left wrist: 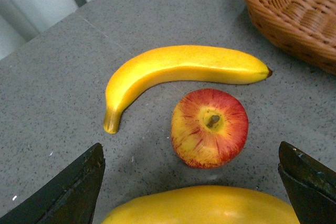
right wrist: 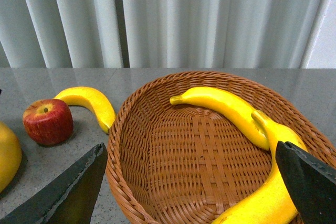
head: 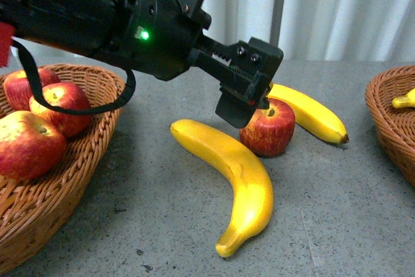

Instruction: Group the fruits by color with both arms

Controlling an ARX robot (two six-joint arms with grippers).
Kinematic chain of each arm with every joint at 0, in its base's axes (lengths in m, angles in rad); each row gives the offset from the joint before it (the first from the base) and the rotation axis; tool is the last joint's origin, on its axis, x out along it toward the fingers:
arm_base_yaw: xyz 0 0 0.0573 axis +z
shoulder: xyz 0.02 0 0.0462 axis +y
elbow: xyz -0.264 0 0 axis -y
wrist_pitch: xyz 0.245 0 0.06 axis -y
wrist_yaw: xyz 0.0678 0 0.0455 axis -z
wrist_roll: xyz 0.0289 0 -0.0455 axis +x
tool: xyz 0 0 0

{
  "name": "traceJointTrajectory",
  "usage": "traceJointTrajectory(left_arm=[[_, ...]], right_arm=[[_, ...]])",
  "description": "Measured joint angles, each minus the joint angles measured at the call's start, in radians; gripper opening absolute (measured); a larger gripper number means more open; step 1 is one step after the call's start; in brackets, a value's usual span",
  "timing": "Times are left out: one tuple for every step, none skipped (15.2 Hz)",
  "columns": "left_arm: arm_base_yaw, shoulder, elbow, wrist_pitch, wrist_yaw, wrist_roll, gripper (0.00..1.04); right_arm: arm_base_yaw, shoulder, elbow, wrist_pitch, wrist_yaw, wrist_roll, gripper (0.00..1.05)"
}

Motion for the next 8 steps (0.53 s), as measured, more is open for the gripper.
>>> traceJointTrajectory(left_arm=[[-0.001,0.035,0.020,-0.006,0.004,0.015,0.98],[-0.005,0.064,0.034,-0.008,0.018,0.023,0.98],[-0.006,0.097,0.056,-0.012,0.057,0.028,0.98],[-0.008,0.126,0.089,-0.025,0.061,0.043,0.98],[-0.008,0.165,0.131,-0.036,0.071,0.055,0.98],[-0.018,0.202,0.160,-0.052,0.068,0.080,0.98],[-0.026,0.233,0.175,-0.064,0.066,0.106,0.98],[-0.034,0.256,0.194,-0.075,0.061,0.122,0.98]], right_arm=[[0.000,0.000,0.000,0.000,0.000,0.000,0.98],[0.000,0.000,0.000,0.000,0.000,0.000,0.98],[0.000,0.000,0.000,0.000,0.000,0.000,0.98],[0.000,0.000,0.000,0.000,0.000,0.000,0.98],[0.000,0.000,0.000,0.000,0.000,0.000,0.98],[0.000,0.000,0.000,0.000,0.000,0.000,0.98],[0.000,0.000,0.000,0.000,0.000,0.000,0.98],[0.000,0.000,0.000,0.000,0.000,0.000,0.98]])
